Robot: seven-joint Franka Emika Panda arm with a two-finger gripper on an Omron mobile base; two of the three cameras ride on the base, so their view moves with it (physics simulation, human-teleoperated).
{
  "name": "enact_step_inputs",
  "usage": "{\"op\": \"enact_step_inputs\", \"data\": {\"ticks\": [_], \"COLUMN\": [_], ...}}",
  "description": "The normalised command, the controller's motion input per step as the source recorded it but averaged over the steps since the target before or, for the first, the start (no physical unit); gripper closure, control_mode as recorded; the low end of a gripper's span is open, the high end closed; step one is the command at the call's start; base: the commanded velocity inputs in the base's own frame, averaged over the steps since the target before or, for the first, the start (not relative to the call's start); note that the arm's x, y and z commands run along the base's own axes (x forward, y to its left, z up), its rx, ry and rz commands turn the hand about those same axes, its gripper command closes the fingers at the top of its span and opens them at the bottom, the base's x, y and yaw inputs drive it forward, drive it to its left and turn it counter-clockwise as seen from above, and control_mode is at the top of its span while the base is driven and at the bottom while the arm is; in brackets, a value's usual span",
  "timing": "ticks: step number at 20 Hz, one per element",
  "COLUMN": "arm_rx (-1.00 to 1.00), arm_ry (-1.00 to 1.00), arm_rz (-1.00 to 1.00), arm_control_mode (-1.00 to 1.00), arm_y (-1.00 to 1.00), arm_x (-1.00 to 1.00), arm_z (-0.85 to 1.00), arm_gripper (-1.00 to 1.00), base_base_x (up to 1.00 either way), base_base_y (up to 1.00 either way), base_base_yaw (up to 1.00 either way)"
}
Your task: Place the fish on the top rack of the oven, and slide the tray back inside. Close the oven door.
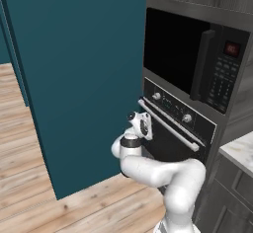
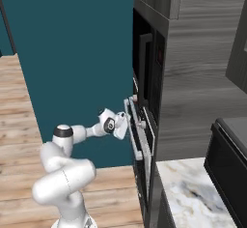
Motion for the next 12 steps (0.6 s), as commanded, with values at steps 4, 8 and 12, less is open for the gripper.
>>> {"op": "enact_step_inputs", "data": {"ticks": [4,8,12], "arm_rx": [0.23,0.23,0.17], "arm_ry": [0.00,0.00,0.02], "arm_rz": [-0.01,0.00,0.00], "arm_control_mode": [-1.00,-1.00,-1.00], "arm_y": [-1.00,-1.00,-0.98], "arm_x": [1.00,0.98,0.30], "arm_z": [-0.15,-0.25,-0.36], "arm_gripper": [-1.00,-1.00,-1.00], "base_base_x": [0.00,0.00,0.00], "base_base_y": [0.00,0.00,0.00], "base_base_yaw": [0.00,0.00,0.00]}}
